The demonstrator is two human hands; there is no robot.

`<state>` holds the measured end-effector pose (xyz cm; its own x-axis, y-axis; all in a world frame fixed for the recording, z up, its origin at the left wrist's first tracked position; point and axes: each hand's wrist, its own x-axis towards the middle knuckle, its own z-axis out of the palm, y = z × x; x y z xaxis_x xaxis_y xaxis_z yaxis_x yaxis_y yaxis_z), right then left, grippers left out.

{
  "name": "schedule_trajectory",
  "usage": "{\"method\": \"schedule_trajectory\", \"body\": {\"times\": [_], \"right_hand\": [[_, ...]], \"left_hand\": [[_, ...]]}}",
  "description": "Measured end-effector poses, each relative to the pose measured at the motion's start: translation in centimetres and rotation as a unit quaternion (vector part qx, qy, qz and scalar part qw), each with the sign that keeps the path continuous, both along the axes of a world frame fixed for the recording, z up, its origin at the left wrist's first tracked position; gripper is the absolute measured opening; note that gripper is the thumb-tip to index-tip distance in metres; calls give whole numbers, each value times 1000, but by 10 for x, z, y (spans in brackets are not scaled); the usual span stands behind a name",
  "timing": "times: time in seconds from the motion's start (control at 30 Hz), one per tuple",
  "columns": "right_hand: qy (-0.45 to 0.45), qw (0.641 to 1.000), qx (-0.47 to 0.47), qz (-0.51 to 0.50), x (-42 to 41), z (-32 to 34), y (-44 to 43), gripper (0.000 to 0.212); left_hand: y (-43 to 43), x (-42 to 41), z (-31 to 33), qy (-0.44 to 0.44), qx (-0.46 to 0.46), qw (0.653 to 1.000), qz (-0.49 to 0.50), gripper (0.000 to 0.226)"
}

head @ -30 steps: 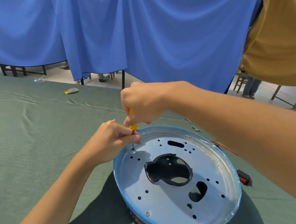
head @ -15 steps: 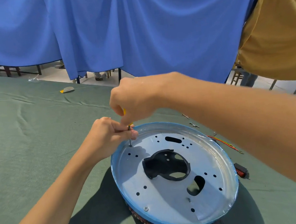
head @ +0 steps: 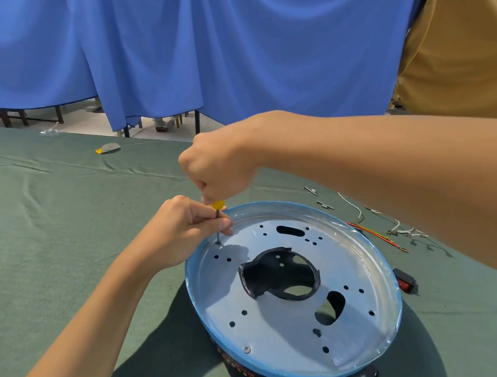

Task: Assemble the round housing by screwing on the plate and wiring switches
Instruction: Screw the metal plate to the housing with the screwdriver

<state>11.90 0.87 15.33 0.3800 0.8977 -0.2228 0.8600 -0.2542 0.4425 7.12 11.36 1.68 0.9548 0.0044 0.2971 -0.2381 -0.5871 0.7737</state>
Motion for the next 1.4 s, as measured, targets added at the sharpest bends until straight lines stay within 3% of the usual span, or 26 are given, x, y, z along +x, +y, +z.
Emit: {"method": "schedule_trajectory", "body": {"times": [0.2,0.33,0.4,0.47,0.6,0.7,0.77,0.93,1.13,1.3,1.4], "right_hand": [[42,990,-11,-137,-2,-1,10,29],[153,945,1,-288,3,2,7,35],[194,932,29,-305,5,2,-3,34],[198,937,53,-282,4,0,-13,33],[54,987,72,-136,2,4,-16,35],[66,994,44,-71,-1,11,-11,12],[48,997,30,-45,-1,10,-8,10],[57,994,59,-77,2,-1,1,36],[92,980,73,-160,6,-4,1,37],[22,998,-6,-58,0,15,-2,18],[-7,999,-47,-10,-1,15,0,18]], "left_hand": [[-5,-1,-6,-35,1,998,50,12],[-12,-4,-8,-88,-25,990,109,6],[-13,-3,-7,-81,-28,990,111,15],[-14,-3,-5,-82,-15,991,107,16],[-11,-3,-3,-85,26,990,109,8],[-5,-4,-3,-64,14,994,91,7],[-4,-6,-3,-56,10,995,81,9],[-3,-6,-3,-35,-10,997,71,11],[-10,-1,-1,-39,-7,995,96,4],[-7,-1,0,-23,13,995,93,10],[-7,0,-1,-23,26,995,93,11]]}}
